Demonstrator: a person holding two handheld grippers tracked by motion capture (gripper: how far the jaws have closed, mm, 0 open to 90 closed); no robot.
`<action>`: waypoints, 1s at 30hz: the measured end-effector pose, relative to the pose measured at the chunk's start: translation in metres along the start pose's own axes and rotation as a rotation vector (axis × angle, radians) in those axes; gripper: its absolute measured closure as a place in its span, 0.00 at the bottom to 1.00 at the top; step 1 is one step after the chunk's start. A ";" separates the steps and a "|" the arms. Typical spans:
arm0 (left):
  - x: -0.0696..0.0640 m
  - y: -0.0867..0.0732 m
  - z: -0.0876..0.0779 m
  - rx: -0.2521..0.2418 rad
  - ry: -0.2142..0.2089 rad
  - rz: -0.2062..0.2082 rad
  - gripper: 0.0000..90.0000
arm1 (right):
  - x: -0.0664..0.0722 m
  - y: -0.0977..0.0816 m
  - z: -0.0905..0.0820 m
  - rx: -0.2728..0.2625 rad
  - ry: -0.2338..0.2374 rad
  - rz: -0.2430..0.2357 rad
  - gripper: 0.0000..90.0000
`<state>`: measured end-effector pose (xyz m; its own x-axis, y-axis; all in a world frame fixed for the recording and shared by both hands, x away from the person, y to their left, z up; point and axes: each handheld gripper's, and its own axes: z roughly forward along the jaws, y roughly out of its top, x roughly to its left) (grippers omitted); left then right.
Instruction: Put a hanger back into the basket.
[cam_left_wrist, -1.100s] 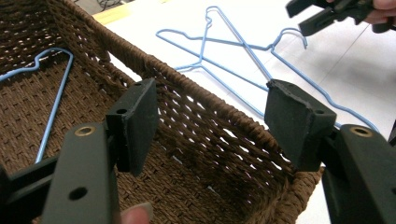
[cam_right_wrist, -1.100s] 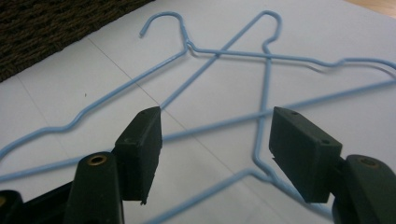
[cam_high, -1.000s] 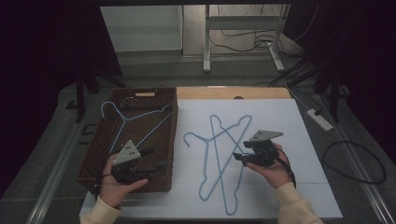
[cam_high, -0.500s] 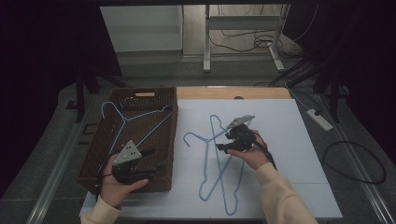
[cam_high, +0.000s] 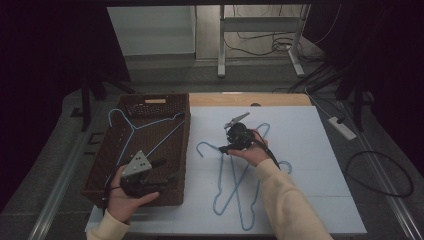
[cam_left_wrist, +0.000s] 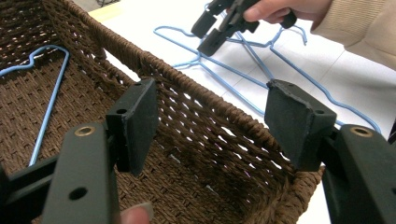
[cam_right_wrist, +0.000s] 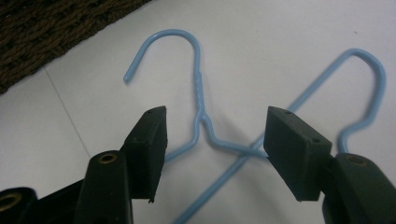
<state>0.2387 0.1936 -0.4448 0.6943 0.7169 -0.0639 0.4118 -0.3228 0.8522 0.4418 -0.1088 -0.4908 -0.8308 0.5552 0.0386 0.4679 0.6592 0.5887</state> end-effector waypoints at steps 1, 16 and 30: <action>0.000 0.000 0.000 0.000 0.000 0.000 0.39 | 0.000 0.005 0.004 0.019 0.006 -0.007 0.46; 0.002 -0.001 -0.001 -0.007 0.006 -0.003 0.39 | 0.005 0.033 0.038 0.233 0.047 -0.086 0.70; 0.001 -0.001 -0.001 -0.008 0.009 0.001 0.39 | 0.012 0.031 0.035 0.245 0.004 -0.100 0.89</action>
<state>0.2390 0.1952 -0.4453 0.6891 0.7222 -0.0586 0.4067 -0.3186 0.8562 0.4568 -0.0636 -0.5005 -0.8774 0.4797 -0.0066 0.4422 0.8142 0.3763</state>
